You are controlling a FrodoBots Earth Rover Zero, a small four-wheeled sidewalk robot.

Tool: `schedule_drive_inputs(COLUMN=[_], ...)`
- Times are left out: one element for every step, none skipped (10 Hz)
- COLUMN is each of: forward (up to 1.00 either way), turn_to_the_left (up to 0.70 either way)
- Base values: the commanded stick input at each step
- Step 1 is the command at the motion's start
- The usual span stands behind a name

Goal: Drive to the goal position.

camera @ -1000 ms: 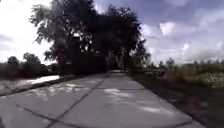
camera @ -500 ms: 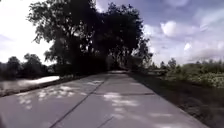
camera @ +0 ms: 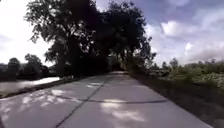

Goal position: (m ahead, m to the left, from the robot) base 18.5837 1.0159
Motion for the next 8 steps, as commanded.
schedule_drive_inputs(forward=[1.0,1.0,1.0,1.0,1.0,1.0,1.0,1.0], turn_to_the_left=[0.0,0.0,0.0,-0.06,-0.4,-0.4,-0.4,-0.4])
